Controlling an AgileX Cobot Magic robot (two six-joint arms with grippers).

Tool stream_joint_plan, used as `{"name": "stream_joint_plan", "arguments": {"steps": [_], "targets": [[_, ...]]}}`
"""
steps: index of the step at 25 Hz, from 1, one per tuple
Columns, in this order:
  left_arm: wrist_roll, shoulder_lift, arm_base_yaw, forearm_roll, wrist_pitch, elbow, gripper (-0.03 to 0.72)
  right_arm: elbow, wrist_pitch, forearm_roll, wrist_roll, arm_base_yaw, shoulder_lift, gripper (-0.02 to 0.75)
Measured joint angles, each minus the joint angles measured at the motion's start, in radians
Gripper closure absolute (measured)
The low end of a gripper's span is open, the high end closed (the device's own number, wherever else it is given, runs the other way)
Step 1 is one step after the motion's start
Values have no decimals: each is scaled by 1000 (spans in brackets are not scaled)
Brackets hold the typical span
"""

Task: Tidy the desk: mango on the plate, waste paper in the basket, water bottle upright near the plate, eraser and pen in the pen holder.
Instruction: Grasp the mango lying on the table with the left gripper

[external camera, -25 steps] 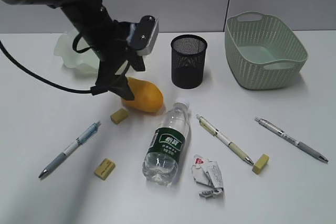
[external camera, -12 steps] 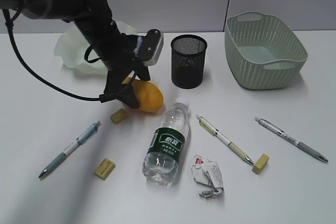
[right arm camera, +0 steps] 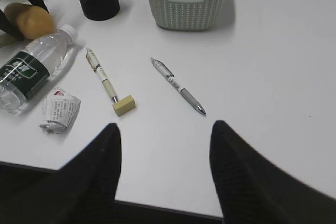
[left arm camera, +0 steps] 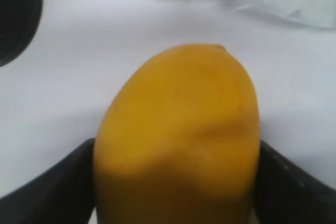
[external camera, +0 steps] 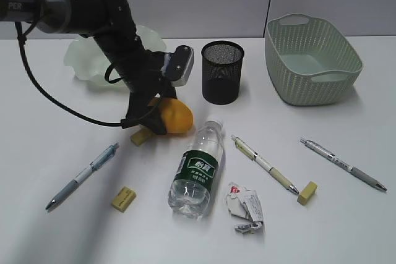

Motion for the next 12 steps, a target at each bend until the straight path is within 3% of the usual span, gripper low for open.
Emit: {"name": "stream_joint_plan", "arguments": {"steps": [2, 12], "targets": [[0, 0, 0, -2, -3, -1, 73, 0, 0, 0, 0, 0, 0, 302], [0, -11, 0, -7, 16, -1, 75, 0, 0, 0, 0, 0, 0, 302]]}}
